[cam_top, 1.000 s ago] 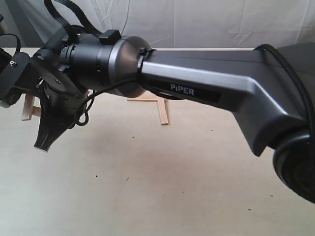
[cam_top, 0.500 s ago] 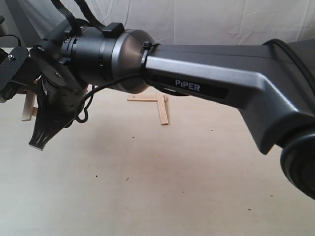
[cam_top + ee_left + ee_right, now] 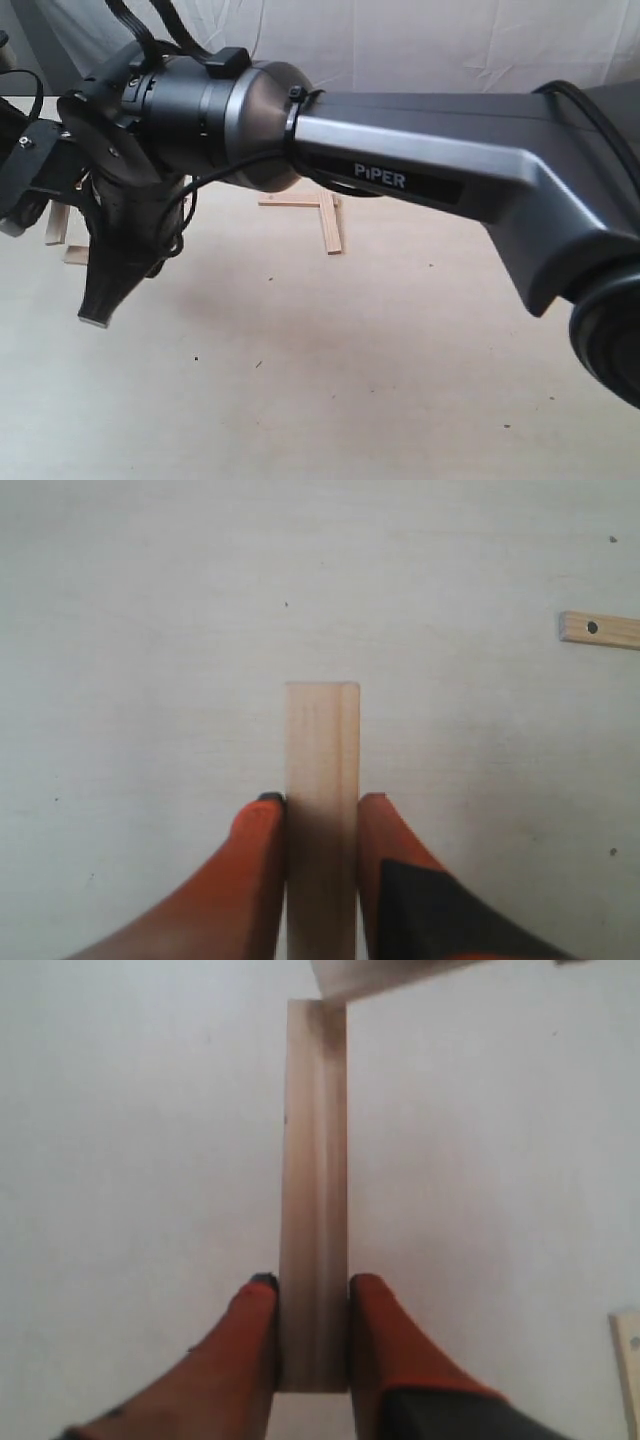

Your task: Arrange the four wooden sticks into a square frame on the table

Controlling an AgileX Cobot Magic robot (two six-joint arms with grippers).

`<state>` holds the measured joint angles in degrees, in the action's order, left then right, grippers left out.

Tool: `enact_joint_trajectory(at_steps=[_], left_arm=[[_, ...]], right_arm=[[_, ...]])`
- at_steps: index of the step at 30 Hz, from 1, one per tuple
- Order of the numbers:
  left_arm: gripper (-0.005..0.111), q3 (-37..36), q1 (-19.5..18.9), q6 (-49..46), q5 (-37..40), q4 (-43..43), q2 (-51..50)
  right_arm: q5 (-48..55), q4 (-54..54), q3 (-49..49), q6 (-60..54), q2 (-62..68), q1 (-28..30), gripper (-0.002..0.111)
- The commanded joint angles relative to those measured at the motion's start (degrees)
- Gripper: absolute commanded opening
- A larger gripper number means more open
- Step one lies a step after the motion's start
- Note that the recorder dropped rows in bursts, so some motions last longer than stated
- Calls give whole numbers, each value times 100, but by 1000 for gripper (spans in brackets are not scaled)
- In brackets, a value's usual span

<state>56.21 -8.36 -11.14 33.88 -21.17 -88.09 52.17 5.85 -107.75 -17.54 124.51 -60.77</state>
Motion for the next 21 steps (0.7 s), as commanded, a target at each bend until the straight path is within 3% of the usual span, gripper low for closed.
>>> enact_joint_trajectory(at_steps=[1, 5, 7, 13, 17, 21], left_arm=[[0, 36, 55, 6, -5, -25, -22], [0, 36, 55, 6, 8, -25, -22], [0, 36, 55, 6, 8, -25, -22], [0, 36, 55, 6, 8, -25, -22], [0, 36, 55, 6, -16, -25, -22], [0, 36, 55, 6, -27, -25, -22]], right_arm=[[642, -158, 98, -35, 319, 74, 0], [652, -320, 336, 157, 680, 102, 1], [636, -440, 363, 213, 793, 102, 6], [636, -585, 350, 202, 744, 102, 45], [648, -663, 350, 163, 422, 135, 46], [626, -1427, 350, -174, 279, 238, 46]])
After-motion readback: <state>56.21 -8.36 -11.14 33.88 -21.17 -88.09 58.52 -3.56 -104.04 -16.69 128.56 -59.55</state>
